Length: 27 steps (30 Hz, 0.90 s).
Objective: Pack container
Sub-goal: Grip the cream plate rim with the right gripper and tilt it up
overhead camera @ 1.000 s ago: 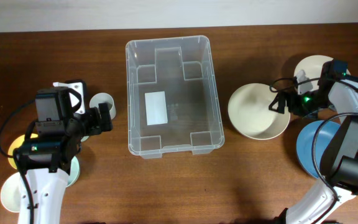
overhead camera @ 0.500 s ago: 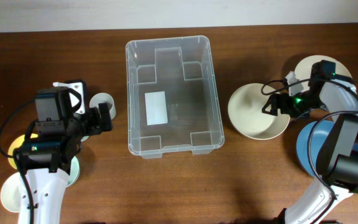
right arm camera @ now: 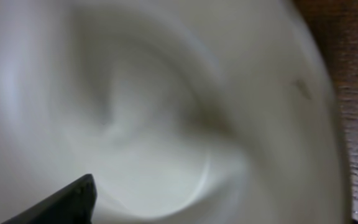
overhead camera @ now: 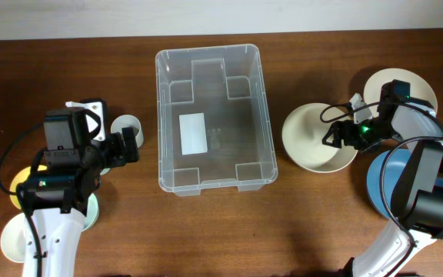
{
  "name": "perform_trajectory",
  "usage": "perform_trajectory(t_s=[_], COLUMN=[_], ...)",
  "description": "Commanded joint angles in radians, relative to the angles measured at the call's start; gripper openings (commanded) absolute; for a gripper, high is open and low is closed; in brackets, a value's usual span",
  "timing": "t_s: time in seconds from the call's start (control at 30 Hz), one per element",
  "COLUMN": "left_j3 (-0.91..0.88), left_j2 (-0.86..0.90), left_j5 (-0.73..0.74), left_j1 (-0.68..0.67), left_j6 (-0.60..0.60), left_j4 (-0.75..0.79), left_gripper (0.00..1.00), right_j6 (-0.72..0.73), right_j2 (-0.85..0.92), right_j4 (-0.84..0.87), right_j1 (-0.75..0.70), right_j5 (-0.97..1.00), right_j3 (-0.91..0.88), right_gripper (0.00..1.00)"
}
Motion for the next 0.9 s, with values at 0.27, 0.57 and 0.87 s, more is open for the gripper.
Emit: perform_trajectory(t_s=[0.27,0.57,0.87], left_j3=[0.022,0.022,0.022], left_j2=[0.001,0.001,0.001], left_j5=[-0.011,-0.011,-0.011], left_j1=[0.002,0.002,0.002], left_j6=[0.013,0.013,0.013], left_j4=[0.0,0.0,0.0], left_gripper=[1.0,1.0,1.0], right_j6=[-0.004,-0.004,0.053], right_j2=[0.01,0.01,0.009], right_j4=[0.007,0.01,0.025], right_j1=[0.005,0.002,0.0], right_j5=[0.005,0.005,0.004], right_j3=[-0.018,-0.018,-0.017], right_gripper=[0.45,0.19,0.04])
